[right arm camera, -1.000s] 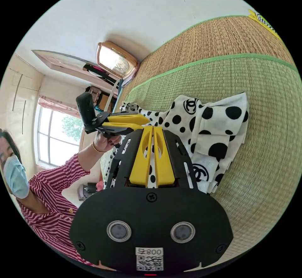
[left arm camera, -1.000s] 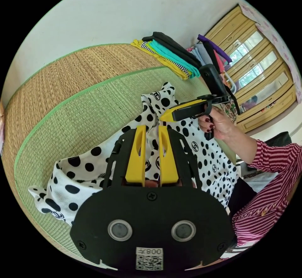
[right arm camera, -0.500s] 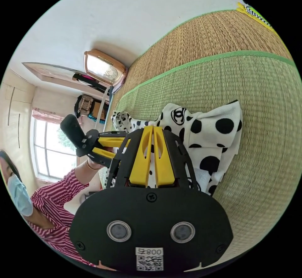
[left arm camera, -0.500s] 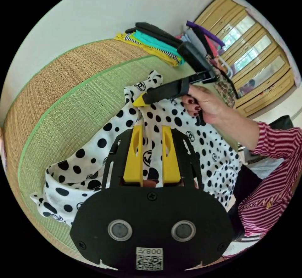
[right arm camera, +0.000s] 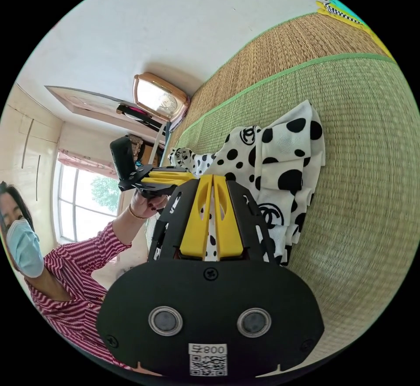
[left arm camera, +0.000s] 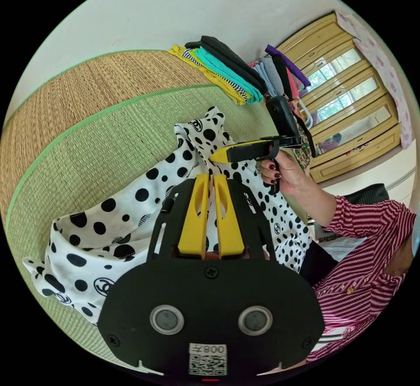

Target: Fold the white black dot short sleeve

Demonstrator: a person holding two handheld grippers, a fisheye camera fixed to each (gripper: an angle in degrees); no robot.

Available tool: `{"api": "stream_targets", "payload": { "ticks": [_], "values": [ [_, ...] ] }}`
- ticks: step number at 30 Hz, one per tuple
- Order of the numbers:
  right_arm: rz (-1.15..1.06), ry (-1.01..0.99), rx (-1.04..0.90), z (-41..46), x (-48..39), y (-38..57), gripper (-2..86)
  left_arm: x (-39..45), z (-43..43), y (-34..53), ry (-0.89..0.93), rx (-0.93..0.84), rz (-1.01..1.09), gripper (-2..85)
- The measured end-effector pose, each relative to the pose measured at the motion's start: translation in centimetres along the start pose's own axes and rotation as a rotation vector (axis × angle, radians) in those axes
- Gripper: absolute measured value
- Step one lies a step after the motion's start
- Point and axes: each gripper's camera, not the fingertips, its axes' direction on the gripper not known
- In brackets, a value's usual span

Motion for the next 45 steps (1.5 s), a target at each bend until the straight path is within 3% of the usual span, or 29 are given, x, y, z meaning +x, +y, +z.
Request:
{"api": "stream_targets", "payload": {
  "ticks": [6,10,17,23,38,45],
  "values": [
    [-0.044,-0.005,-0.015,2.2,-0.5,0.7,0.8,-1.2,-0.7,-0.4,0.011,-0.014,-0.014,0.9],
    [-0.264,0.175,-0.102,3.9,-4.1,0.8,3.4,-2.3,-1.9,-0.3,0.066,0.012,-0.033,0.7],
    [-0.736,0.616,-0.415,10.0,-10.7,1.3,8.0,-3.2,-3.6,-0.7,0.095,0.007,-0.015,0.6],
    [-0.918,0.720,-0.597,14.9,-12.3,2.3,7.5,-3.9,-4.5,-1.1,0.107,-0.013,-0.013,0.5],
    [-0.854,0.551,-0.736,15.0,-11.9,-0.4,0.2,-7.4,-7.4,-1.4,0.350,0.054,-0.077,0.6],
    [-0.749,0.569,-0.693,14.5,-9.3,-1.1,0.1,-8.9,-8.6,-1.2,0.336,0.129,-0.151,1.2]
  ]
}}
